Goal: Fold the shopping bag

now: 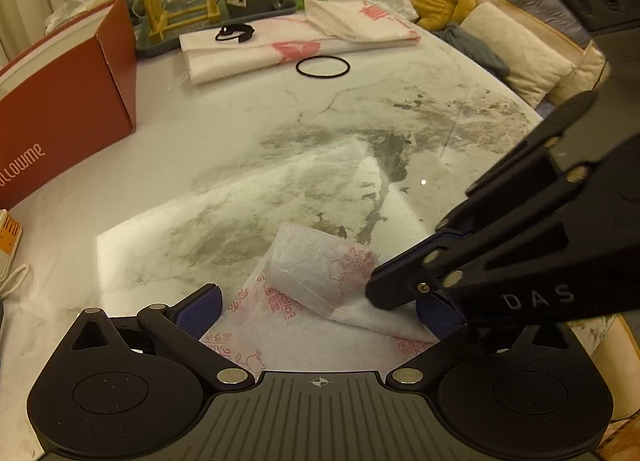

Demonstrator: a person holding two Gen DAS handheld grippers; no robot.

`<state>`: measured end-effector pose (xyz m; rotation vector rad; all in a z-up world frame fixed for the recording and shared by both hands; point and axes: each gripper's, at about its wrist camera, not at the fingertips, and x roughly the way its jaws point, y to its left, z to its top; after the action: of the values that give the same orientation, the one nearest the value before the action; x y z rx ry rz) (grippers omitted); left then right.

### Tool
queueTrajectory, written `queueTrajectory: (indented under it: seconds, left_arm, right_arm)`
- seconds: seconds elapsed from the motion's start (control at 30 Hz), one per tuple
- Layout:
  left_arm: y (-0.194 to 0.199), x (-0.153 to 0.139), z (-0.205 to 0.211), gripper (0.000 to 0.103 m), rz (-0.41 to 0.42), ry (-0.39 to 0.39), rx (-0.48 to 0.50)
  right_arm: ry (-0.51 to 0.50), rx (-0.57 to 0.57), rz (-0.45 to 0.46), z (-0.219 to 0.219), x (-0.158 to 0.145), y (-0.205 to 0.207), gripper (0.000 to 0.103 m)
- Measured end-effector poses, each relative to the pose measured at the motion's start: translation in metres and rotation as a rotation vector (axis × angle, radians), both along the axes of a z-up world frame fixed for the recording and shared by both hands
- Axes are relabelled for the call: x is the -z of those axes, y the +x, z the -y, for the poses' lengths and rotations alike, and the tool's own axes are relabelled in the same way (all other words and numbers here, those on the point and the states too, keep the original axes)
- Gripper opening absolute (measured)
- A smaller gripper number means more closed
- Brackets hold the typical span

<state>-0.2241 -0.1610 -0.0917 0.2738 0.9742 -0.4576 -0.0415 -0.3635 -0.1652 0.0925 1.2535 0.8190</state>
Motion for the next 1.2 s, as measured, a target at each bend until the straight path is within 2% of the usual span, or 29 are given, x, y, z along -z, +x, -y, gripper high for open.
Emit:
queueTrajectory:
  seconds: [0.07, 0.23, 0.4, 0.5, 0.57, 0.63, 0.73, 0.87, 1.07, 1.17, 1.2]
  left_arm:
    - [0.0, -0.001, 0.0, 0.103, 0.001, 0.001, -0.001]
    - [-0.012, -0.009, 0.002, 0.103, 0.048, 0.038, 0.04]
    - [-0.015, -0.007, 0.007, 0.103, 0.066, 0.066, 0.062]
    - [-0.023, -0.02, 0.01, 0.103, 0.152, 0.068, 0.077]
    - [-0.031, -0.026, 0.012, 0.102, 0.201, 0.072, 0.121]
    - [-0.039, -0.028, 0.011, 0.102, 0.22, 0.02, 0.186]
    - [-0.037, -0.021, 0.017, 0.102, 0.185, 0.027, 0.244]
    - [-0.024, -0.013, 0.019, 0.1, 0.13, -0.014, 0.275]
    - [-0.009, -0.002, 0.021, 0.101, 0.054, -0.029, 0.335]
    - [-0.005, 0.0, 0.023, 0.103, 0.038, -0.029, 0.348]
    - [-0.007, 0.001, 0.023, 0.103, 0.042, -0.035, 0.349]
  right_arm:
    - [0.005, -0.022, 0.001, 0.0, 0.001, 0.001, 0.0]
    - [-0.051, -0.08, 0.11, -0.01, -0.004, -0.016, 0.0]
    - [-0.038, -0.066, 0.111, -0.008, -0.004, -0.018, 0.0]
    - [-0.037, -0.062, 0.114, -0.006, -0.004, -0.019, 0.0]
    - [-0.024, -0.051, 0.103, -0.004, -0.003, -0.018, 0.0]
    - [-0.015, -0.049, 0.099, -0.003, -0.002, -0.018, 0.0]
    - [-0.02, -0.057, 0.104, -0.005, -0.002, -0.018, 0.0]
    - [-0.027, -0.07, 0.102, -0.005, -0.003, -0.018, 0.0]
    - [-0.02, -0.075, 0.078, -0.004, -0.002, -0.015, 0.0]
    - [-0.021, -0.068, 0.068, -0.004, -0.002, -0.014, 0.0]
    - [-0.016, -0.052, 0.052, -0.002, -0.003, -0.013, 0.003]
